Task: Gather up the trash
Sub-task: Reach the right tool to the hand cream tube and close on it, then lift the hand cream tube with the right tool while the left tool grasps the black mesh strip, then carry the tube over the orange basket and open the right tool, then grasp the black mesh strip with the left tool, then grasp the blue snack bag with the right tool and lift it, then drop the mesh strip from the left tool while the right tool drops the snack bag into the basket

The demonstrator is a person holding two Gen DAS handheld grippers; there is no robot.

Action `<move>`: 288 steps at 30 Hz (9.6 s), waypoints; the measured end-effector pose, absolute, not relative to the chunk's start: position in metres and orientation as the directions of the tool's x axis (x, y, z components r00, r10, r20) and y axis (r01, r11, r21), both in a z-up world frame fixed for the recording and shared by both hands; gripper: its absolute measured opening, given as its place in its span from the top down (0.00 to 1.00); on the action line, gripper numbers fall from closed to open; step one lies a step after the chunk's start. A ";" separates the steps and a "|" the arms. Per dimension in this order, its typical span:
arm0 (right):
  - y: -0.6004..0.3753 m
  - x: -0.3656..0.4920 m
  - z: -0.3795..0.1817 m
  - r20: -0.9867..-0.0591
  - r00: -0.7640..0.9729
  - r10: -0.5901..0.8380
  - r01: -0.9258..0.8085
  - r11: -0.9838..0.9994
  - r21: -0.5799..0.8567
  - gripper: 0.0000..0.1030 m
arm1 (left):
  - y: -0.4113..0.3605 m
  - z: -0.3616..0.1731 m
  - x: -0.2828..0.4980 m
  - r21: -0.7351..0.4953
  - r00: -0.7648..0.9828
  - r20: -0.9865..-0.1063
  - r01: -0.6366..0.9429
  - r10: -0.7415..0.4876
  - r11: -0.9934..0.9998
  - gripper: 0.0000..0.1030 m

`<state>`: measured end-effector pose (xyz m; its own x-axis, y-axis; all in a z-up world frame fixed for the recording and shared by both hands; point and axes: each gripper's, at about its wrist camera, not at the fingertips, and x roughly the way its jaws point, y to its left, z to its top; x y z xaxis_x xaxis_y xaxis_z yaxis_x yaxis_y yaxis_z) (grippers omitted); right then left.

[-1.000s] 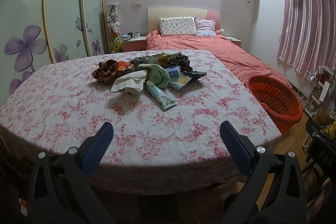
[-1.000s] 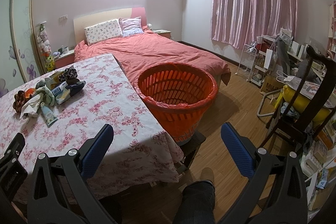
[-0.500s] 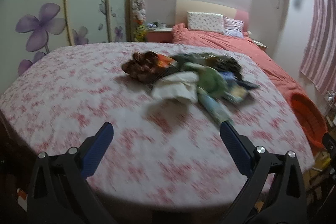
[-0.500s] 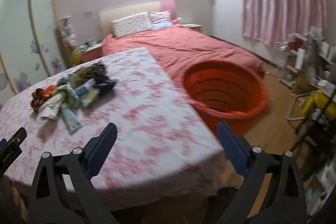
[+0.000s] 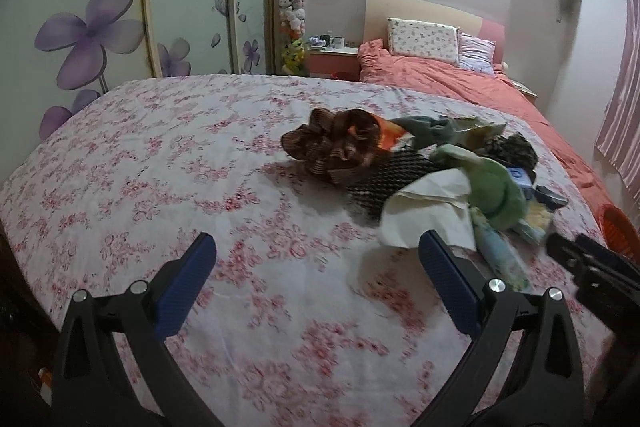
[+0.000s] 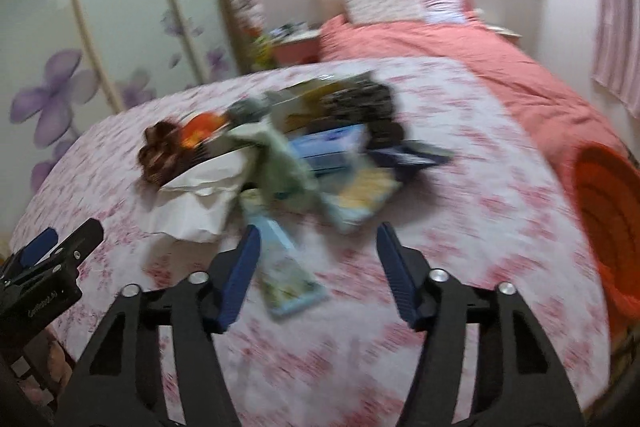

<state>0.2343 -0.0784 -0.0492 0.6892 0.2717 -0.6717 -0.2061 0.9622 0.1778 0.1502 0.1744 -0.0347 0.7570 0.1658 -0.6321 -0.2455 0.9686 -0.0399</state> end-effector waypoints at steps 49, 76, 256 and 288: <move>-0.133 0.279 -0.089 -0.770 0.624 0.129 -0.038 0.990 0.135 0.72 | 0.089 -0.067 0.247 0.029 0.687 -0.726 -0.029 0.041 0.999 0.29; -0.137 0.259 -0.054 -0.728 0.648 0.224 -0.095 0.972 0.214 0.95 | 0.086 0.001 0.211 -0.030 0.787 -0.615 0.043 -0.052 0.999 0.58; -0.145 0.338 -0.081 -0.754 0.647 0.113 0.063 0.978 0.200 0.32 | 0.128 -0.084 0.303 -0.113 0.625 -0.778 -0.034 -0.067 0.993 0.86; -0.200 0.261 -0.001 -0.570 0.812 0.128 0.036 0.963 0.267 0.62 | 0.068 0.008 0.242 -0.132 0.759 -0.631 0.103 -0.164 0.986 0.88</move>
